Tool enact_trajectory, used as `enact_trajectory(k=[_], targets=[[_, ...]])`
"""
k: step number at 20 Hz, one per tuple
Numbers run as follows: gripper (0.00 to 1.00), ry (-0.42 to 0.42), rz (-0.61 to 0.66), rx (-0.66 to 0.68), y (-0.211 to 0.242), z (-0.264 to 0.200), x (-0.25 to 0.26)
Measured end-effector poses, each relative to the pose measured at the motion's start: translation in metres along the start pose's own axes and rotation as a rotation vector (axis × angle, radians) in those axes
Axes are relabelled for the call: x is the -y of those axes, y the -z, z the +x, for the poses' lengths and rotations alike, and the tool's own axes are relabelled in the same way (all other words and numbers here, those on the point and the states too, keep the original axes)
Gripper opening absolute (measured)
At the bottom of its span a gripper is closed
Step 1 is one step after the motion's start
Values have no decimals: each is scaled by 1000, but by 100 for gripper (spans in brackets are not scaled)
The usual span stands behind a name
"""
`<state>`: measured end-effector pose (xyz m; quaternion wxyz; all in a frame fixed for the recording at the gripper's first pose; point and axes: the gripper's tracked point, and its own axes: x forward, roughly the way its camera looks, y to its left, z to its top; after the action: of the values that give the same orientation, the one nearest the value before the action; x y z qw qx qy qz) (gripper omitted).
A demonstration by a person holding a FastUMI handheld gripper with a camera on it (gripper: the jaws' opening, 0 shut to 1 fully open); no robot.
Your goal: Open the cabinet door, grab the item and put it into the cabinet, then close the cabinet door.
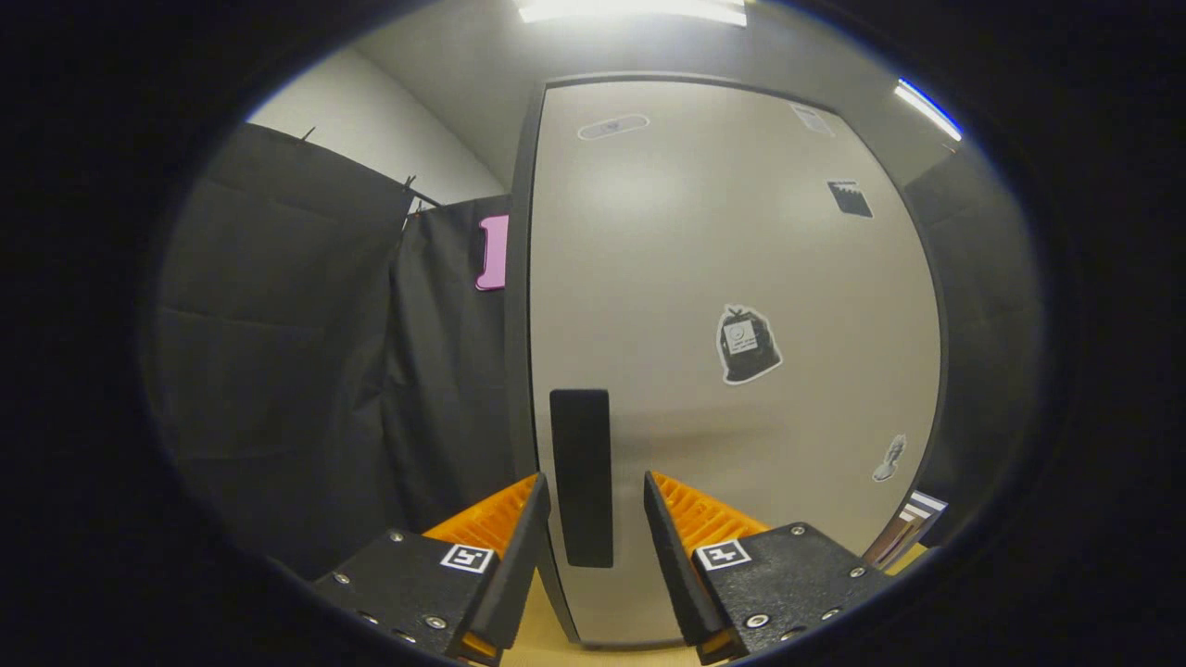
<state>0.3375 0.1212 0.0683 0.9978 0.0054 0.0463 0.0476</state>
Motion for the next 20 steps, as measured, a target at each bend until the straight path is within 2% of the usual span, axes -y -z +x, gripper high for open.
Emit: enact_trajectory(k=[3, 5, 8, 13, 20], targets=[[55, -8, 1, -14, 0, 13, -3], [34, 11, -19, -38, 1, 13, -3], [24, -3, -13, -49, 2, 8, -3], [24, -58, -5, -47, 0, -11, -4], [24, -158, 9, -61, 0, -69, 1]])
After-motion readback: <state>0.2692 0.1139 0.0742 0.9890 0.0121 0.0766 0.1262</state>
